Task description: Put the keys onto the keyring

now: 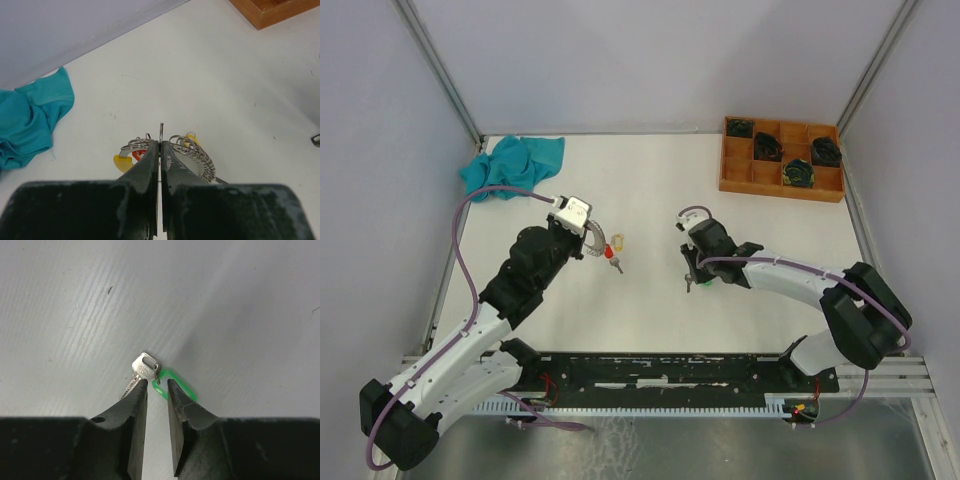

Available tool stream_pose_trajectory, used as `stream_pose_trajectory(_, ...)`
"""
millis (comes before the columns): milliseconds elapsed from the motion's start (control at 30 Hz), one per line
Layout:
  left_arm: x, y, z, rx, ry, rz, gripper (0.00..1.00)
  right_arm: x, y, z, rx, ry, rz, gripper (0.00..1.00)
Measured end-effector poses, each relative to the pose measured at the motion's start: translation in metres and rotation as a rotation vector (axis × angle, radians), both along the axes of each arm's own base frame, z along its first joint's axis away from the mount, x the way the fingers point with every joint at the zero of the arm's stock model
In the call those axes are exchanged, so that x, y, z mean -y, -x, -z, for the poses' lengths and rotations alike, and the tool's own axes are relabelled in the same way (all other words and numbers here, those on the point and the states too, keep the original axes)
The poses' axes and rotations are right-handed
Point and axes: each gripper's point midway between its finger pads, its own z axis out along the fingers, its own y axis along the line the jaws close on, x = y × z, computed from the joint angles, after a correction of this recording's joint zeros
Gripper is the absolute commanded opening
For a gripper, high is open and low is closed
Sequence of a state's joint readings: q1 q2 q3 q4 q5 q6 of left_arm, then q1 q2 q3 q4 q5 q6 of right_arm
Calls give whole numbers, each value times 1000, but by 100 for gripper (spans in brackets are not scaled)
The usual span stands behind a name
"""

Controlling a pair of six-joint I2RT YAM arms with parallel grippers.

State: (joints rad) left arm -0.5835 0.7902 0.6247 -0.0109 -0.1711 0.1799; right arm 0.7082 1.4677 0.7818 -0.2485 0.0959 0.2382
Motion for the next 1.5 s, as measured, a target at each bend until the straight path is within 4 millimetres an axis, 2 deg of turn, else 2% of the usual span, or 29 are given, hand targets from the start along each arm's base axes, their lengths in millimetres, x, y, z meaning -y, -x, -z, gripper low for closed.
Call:
stream_pose_trajectory(233, 3, 1, -1, 3, 6, 16, 3, 5, 6, 13, -7, 6, -1, 27)
stream_pose_trajectory(533, 3, 1, -1, 3, 6, 18, 3, 2, 5, 17, 12, -6, -11, 21)
stream_pose_trajectory(867, 3, 1, 0, 0, 5, 19, 3, 0, 4, 24, 8, 2, -16, 20)
stream_pose_trajectory(1500, 4, 1, 1, -1, 3, 21, 3, 2, 5, 21, 17, 15, -12, 21)
